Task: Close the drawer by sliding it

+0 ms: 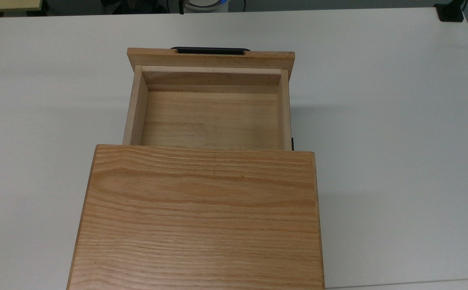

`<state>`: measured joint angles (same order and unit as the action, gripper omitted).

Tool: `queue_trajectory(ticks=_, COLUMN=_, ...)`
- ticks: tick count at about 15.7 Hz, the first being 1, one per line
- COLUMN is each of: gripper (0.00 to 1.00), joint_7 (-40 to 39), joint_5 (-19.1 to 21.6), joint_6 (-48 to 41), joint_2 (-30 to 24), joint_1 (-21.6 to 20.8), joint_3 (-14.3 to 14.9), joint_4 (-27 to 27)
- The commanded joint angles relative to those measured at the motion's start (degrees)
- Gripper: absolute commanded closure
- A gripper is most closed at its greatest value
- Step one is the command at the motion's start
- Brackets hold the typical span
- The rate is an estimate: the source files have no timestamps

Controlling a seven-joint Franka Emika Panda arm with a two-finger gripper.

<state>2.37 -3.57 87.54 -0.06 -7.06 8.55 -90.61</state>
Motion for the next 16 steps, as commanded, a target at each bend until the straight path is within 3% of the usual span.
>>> queue_trajectory(ticks=1, gripper=0.0, joint_7=-1.32, joint_5=0.49, joint_6=-0.97, joint_2=0.59, joint_1=-0.05, joint_3=0.33, joint_4=1.41)
queue_trajectory(ticks=16, gripper=0.0, joint_7=-4.75, joint_5=0.23, joint_6=0.88, joint_2=0.5, joint_1=0.39, joint_3=0.33, joint_4=1.32)
